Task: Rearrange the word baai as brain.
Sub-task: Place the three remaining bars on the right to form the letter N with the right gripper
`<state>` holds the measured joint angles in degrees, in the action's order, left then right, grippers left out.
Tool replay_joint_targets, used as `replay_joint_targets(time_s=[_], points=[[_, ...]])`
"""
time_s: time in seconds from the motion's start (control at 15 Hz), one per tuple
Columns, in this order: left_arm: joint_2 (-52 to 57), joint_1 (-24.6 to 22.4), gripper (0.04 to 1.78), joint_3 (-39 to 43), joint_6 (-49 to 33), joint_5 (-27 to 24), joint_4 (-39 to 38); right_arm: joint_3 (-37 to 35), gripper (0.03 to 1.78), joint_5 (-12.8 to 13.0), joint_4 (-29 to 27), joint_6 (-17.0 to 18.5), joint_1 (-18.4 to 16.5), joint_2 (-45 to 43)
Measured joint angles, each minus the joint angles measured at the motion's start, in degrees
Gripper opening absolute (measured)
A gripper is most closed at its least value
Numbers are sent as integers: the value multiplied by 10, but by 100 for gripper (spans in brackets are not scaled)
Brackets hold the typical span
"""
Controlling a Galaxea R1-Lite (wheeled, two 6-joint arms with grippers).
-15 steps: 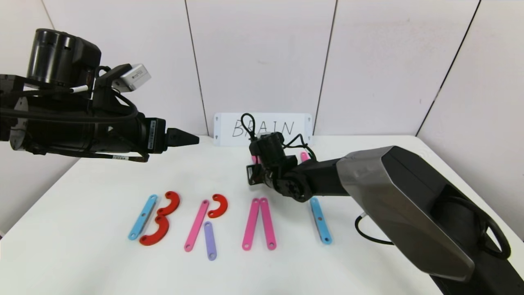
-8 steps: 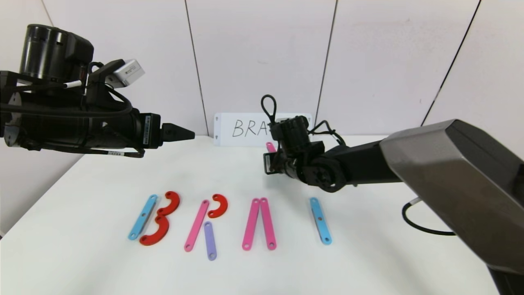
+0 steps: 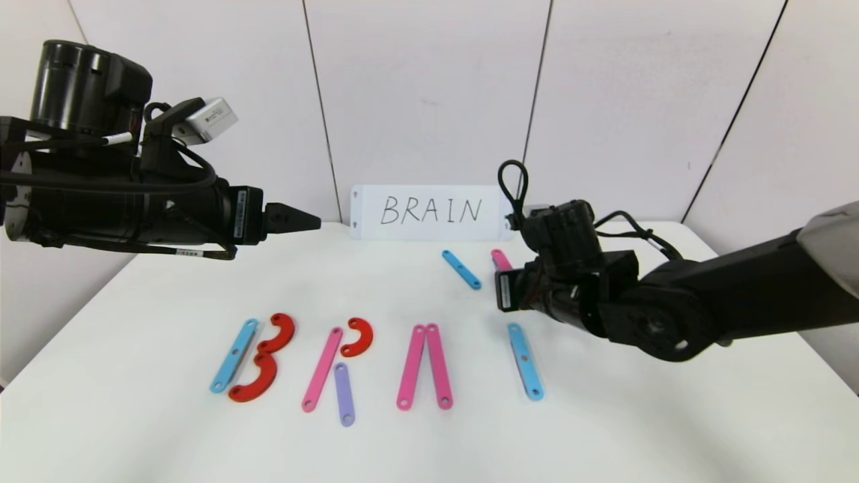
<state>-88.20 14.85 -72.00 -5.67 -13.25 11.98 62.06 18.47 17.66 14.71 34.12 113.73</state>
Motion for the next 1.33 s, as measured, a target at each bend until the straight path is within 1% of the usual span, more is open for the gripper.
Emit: replay_joint_targets(time_s=[0.13,0.2,0.33,0.67,0.8,1.2,1.33], points=[[1,1,174,0,0,0,1,-64,31,16,44,4,0,-23],[1,1,174,0,0,0,1,-91,31,22,58,17,1,-29],[1,1,174,0,0,0,1,-131,31,28,65,57,2,-36],[-1,3,174,1,0,0,1,-190,31,38,68,108,-3,-39],[-1,4,174,2,0,0,1,-201,31,39,71,116,-5,-38],[-2,7,174,2,0,0,1,-231,31,40,80,117,-21,-40],[-2,8,174,2,0,0,1,-240,31,49,88,118,-25,-40]])
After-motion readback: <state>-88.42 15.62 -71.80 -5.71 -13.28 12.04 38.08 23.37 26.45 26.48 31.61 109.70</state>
